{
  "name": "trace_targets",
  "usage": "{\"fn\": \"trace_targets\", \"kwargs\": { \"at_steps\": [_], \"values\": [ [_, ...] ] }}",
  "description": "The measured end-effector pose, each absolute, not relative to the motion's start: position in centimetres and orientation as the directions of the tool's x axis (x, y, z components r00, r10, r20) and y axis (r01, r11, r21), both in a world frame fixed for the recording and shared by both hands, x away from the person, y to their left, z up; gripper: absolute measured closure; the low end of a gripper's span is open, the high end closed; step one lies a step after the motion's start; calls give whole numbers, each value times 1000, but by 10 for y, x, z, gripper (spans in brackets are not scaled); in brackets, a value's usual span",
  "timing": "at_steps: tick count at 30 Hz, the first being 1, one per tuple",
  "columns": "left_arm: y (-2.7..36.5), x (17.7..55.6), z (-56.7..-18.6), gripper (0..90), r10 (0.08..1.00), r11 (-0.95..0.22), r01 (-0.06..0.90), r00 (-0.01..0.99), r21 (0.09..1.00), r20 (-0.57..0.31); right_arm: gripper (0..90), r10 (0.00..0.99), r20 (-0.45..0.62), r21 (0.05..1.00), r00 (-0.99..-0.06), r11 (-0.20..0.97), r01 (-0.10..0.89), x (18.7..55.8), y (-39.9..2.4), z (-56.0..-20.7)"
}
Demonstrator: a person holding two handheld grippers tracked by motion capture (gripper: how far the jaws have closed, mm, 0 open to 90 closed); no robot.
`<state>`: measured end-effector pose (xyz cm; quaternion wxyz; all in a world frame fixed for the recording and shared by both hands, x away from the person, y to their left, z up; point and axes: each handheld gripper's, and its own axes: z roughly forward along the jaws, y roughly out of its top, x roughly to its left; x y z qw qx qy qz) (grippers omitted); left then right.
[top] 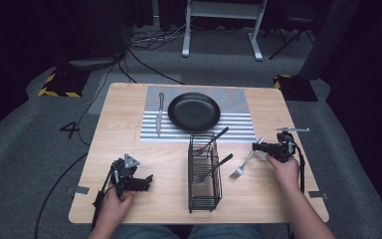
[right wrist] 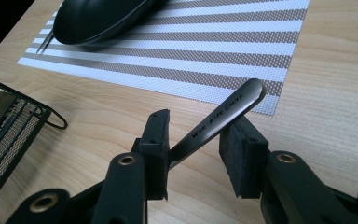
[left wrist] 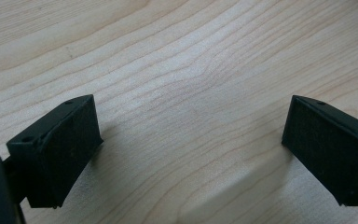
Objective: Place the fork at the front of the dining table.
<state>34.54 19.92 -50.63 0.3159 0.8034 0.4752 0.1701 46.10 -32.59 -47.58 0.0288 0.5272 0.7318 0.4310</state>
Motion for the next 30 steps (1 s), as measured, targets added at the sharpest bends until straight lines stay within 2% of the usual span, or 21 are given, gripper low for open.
{"fn": "trace_targets", "kwargs": {
  "at_steps": [13,24,30],
  "values": [
    [199,345,-506,46,872,-347,659,489,667,-30,582,802,455,610,-387,36,792,464,-334,-487],
    [199,345,-506,46,872,-346,660,489,667,-30,499,849,400,593,-345,47,804,464,-335,-488],
    [199,345,-506,46,872,-346,659,489,667,-30,478,861,402,592,-310,14,806,462,-339,-484]
  ]
}}
